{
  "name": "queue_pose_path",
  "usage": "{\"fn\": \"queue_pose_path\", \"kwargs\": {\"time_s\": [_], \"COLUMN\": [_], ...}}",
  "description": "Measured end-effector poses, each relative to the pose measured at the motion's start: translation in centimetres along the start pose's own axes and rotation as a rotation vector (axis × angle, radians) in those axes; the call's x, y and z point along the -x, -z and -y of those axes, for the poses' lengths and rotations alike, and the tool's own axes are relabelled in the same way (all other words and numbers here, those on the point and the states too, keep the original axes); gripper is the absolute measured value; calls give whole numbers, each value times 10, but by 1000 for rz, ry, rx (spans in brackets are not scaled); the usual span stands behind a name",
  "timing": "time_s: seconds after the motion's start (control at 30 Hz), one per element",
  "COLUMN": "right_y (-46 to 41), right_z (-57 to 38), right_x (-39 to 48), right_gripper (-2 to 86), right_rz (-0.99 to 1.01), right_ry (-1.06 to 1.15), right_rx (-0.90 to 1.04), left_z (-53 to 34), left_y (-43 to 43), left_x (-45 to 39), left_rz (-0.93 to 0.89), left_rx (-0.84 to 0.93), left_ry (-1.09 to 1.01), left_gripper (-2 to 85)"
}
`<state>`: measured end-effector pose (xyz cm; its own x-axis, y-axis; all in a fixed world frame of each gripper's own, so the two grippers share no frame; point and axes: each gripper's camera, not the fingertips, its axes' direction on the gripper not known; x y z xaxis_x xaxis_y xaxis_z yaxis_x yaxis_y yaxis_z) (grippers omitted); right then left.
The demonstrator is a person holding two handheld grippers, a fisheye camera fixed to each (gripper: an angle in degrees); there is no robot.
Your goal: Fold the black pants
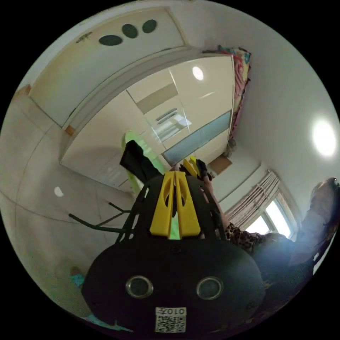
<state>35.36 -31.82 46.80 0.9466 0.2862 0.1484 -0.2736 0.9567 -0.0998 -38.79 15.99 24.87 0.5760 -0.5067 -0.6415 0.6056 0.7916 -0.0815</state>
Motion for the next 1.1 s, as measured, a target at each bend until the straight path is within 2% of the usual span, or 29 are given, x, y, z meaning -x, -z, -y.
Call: {"fn": "queue_pose_path", "kwargs": {"time_s": [0.17, 0.27, 0.4, 0.47, 0.57, 0.73, 0.83, 0.93, 1.0, 1.1], "right_y": [84, 107, 122, 121, 123, 148, 165, 170, 166, 159], "right_z": [-135, -187, -222, -225, -228, -252, -268, -279, -284, -295], "right_x": [21, 13, 27, 38, 45, 58, 60, 75, 87, 113], "right_gripper": [53, 48, 38, 31, 29, 25, 22, 20, 20, 20], "right_rz": [-93, -63, 54, 10, 65, 233, 346, 424, 428, 401], "right_ry": [-21, -36, 73, 88, 113, 195, 193, 280, 316, 395], "right_rx": [-99, -115, -158, -83, -13, -60, -110, -35, 35, 115], "left_z": [34, 17, -26, -44, -58, -32, 0, 28, 29, 18], "left_y": [-83, -74, -64, -54, -55, -140, -227, -309, -364, -400], "left_x": [-14, -51, -100, -123, -148, -146, -124, -103, -85, -60], "left_rz": [181, 131, 181, 227, 206, 112, -19, -87, -160, -173], "left_rx": [252, 96, 91, 75, 58, 231, 411, 560, 691, 795], "left_ry": [-14, -81, -161, -220, -288, -329, -329, -330, -267, -140], "left_gripper": [-1, -1, -1, -1, -2, -2, -1, -1, 0, -1]}}
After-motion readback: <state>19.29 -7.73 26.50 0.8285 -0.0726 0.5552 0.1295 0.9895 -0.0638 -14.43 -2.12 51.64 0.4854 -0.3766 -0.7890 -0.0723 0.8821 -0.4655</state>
